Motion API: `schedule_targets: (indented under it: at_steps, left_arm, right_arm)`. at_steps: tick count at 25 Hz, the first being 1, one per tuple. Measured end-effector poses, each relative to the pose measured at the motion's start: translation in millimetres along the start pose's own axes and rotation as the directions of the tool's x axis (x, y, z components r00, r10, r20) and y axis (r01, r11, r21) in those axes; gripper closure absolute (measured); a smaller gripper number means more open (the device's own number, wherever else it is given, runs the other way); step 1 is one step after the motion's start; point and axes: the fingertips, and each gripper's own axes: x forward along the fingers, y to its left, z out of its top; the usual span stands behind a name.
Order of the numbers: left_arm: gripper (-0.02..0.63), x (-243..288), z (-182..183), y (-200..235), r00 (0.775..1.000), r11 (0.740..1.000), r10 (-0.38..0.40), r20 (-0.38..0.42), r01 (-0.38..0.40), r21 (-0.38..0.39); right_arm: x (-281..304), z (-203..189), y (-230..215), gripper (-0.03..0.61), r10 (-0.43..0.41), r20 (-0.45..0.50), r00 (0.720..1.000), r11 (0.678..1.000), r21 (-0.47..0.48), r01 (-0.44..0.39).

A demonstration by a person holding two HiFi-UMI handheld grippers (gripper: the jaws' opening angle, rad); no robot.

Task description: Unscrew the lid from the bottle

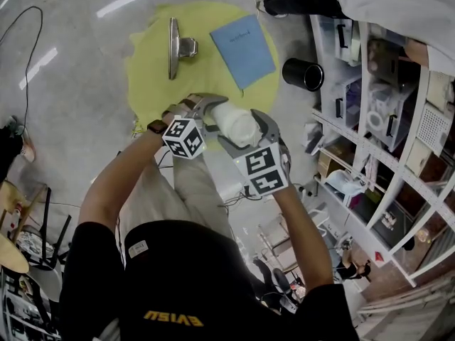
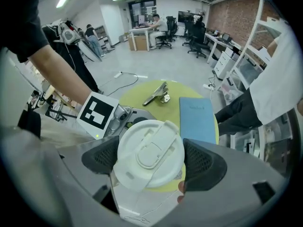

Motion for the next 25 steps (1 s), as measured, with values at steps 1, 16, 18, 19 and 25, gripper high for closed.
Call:
schedule_targets:
  at_steps: [1, 16, 18, 19, 25]
  left_arm:
    - [0.239, 0, 0, 0, 1.0, 1.0, -0.005, -0.001, 0.005, -0.002]
    - [0.236, 2, 1, -4, 0.998, 0.998, -0.062, 0.022, 0.062, 0.007]
    - [0.236, 3, 2, -4, 0.998, 0.998, -0.057, 0.023, 0.057, 0.006]
    - [0.236, 2, 2, -4, 0.998, 0.999, -0.053, 0.023, 0.053, 0.003]
    - [0.235, 1, 0, -5, 0.999, 1.0, -0.024, 0.029, 0.024, -0.013]
  right_arm:
    - [0, 0, 0, 0.155, 0.004, -0.01, 1.0, 1.0, -0.028, -0.004]
    - [0, -13, 13, 0.149, 0.043, -0.15, 0.988, 0.784, -0.608, -0.127]
    - [-2, -13, 10, 0.148, 0.038, -0.131, 0.991, 0.855, -0.51, -0.1]
    - [-5, -12, 11, 0.14, 0.046, -0.114, 0.992, 0.902, -0.421, -0.09]
    - [-21, 7, 3, 0.087, -0.053, 0.069, 0.996, 0.974, 0.224, 0.036]
